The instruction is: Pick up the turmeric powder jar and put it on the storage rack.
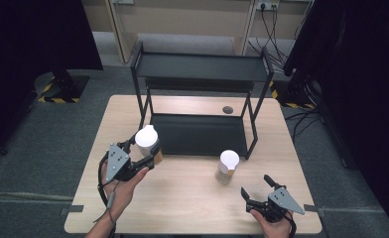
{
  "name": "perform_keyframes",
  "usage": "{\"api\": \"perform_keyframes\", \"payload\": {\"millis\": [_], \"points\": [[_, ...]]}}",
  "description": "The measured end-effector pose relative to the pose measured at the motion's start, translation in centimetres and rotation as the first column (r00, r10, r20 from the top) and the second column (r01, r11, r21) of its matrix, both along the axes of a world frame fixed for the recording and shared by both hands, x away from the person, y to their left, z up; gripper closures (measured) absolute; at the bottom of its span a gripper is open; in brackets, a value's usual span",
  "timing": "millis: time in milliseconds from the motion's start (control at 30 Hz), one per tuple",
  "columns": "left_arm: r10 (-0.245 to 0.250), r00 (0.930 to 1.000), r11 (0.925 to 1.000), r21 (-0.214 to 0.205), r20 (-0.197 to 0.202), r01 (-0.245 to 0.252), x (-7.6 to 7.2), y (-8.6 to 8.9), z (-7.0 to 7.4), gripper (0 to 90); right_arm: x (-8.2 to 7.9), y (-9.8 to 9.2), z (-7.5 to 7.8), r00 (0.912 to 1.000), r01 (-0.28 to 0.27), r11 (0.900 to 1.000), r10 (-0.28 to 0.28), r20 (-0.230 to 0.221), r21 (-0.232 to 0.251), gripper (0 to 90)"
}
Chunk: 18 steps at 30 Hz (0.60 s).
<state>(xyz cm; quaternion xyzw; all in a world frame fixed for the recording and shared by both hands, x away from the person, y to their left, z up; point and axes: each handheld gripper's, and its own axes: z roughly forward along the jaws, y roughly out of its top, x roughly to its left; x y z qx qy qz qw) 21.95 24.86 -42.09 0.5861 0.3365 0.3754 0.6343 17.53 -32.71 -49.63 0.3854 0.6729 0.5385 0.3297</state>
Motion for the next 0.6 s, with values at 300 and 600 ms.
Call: {"api": "perform_keyframes", "payload": {"millis": [300,600], "points": [[0.008,0.9999,1.0,0.001,0.013,-0.008,0.7,-0.3,1.0,30.5,0.0,0.0,0.1,1.0,-0.001,1.0,0.001,-0.004,-0.001,3.1],[0.017,0.9995,0.9998,-0.005,0.025,-0.017,1.3,-0.4,2.3,30.5,0.1,0.0,0.1,1.0,-0.005,1.0,0.005,-0.005,-0.003,3.0]]}}
